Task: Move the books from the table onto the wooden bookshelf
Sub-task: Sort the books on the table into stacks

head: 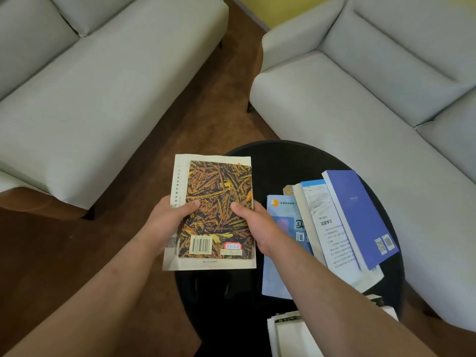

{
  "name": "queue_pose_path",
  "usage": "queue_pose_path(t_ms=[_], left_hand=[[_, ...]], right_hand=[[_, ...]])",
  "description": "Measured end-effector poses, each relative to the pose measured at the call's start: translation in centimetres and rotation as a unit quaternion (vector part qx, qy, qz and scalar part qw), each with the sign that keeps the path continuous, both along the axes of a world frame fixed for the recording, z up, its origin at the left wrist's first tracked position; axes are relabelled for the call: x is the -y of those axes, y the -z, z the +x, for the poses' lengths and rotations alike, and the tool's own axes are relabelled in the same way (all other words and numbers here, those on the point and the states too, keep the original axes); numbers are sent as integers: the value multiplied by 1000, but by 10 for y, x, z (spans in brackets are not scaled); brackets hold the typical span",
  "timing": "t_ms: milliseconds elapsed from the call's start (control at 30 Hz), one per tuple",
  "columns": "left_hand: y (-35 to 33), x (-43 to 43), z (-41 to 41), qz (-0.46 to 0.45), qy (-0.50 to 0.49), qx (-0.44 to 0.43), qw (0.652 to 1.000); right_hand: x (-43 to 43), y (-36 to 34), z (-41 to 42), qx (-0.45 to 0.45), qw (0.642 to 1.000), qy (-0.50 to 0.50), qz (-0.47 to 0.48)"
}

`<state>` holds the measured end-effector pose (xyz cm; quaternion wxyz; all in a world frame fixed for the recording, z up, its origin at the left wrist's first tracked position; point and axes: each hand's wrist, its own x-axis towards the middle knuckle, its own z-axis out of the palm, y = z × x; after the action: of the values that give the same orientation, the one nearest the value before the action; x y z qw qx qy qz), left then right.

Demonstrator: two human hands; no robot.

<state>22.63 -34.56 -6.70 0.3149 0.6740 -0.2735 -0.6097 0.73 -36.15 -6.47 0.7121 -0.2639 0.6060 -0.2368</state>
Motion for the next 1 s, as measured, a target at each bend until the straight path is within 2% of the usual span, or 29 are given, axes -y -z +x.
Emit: queue_pose_path(t_ms=[100, 167, 233, 267, 300, 400, 500, 600, 667, 767, 833, 900, 1000], left_hand=[[-10, -2, -4, 11, -4, 45, 999], [-23, -11, -13, -7, -26, 166, 986], [-40, -30, -31, -125, -73, 330, 933], [-50, -41, -44, -206, -83, 374, 900], [-59, -53, -60, -263, -74, 377, 885], [-69, -87, -113, -322, 29, 266, 908], [-54, -107, -166, -277, 128, 178, 936], [-31, -104, -211, -116, 158, 127, 972], [-12, -89, -234, -45, 175, 194, 964], [-1, -70, -257, -1, 205, 311, 928], [3, -63, -261, 43, 195, 346, 917], [10, -59, -260, 65, 143, 328, 932], [13, -56, -259, 67, 111, 286, 949]], right_hand=[[-1, -14, -5, -82, 993, -57, -58], [-5, -22, -16, -118, 985, -90, -88], [-12, -32, -36, -138, 980, -104, -101], [-17, -37, -49, -153, 977, -102, -106], [-21, -41, -65, -170, 974, -92, -117], [-33, -49, -125, -252, 953, -54, -162], [-36, -51, -186, -336, 920, -17, -199], [-31, -37, -236, -453, 860, -48, -230], [-23, -21, -261, -487, 838, -72, -236], [-9, 2, -287, -528, 815, -109, -211], [-3, 12, -299, -508, 843, -107, -142], [0, 19, -309, -438, 890, -95, -83], [-2, 25, -317, -417, 900, -115, -49]])
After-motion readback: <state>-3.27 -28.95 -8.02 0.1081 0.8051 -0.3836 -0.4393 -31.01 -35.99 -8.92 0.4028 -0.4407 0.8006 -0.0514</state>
